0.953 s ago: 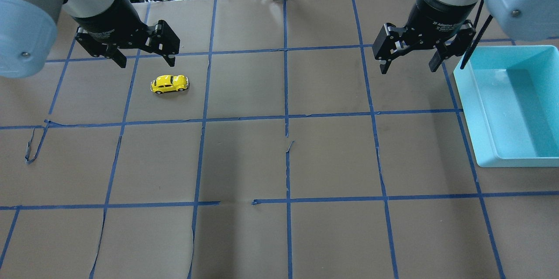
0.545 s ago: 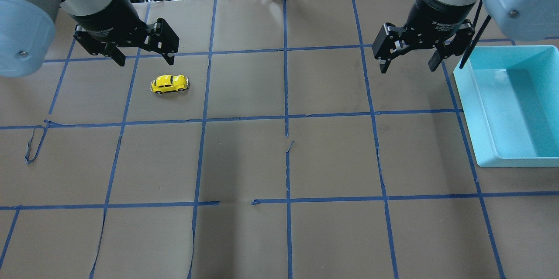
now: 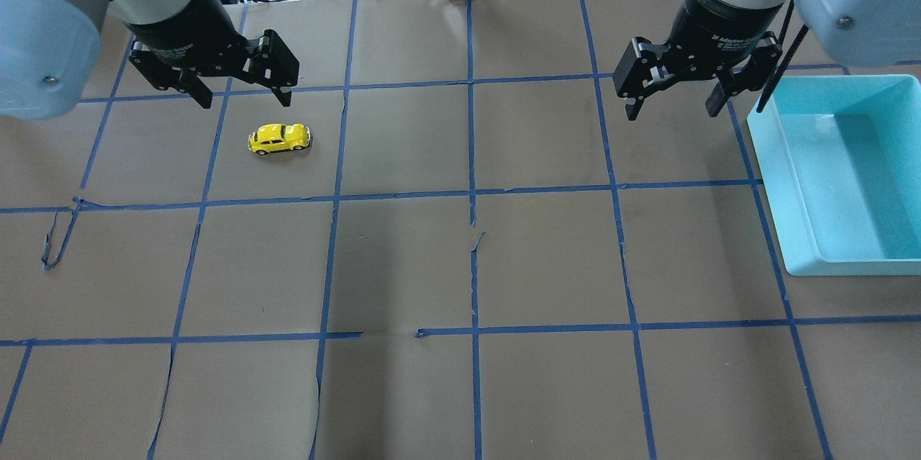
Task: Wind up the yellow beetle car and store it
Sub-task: 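Lower the left gripper down onto the yellow beetle car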
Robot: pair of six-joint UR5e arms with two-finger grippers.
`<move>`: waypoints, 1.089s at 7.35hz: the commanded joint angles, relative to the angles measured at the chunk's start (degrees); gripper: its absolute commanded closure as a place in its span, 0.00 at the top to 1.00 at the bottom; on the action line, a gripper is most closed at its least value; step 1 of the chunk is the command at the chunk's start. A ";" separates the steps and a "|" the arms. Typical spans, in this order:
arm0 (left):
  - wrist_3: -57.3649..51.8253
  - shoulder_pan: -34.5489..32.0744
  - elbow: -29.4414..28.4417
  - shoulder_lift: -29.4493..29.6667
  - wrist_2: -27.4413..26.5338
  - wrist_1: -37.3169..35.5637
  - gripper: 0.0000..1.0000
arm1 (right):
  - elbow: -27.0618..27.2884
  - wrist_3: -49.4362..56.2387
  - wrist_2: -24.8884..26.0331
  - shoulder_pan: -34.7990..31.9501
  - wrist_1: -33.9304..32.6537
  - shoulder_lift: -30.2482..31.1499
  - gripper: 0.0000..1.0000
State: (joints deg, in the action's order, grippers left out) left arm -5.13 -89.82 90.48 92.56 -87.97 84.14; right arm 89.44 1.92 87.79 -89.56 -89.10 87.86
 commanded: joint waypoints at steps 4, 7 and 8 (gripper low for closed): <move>-37.03 2.18 0.49 8.41 0.08 -4.15 1.00 | 1.35 0.89 0.36 0.09 -0.54 -0.06 1.00; -59.21 9.73 0.58 13.07 0.17 -9.15 1.00 | 1.70 0.80 0.18 0.09 -0.72 -0.06 1.00; -68.69 11.23 0.66 15.00 0.17 -11.34 1.00 | 1.70 0.98 0.18 0.09 -0.72 0.03 1.00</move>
State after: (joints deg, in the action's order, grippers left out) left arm -62.74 -81.09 91.07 105.23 -87.84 75.34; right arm 91.11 2.79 87.99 -89.47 -89.76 87.83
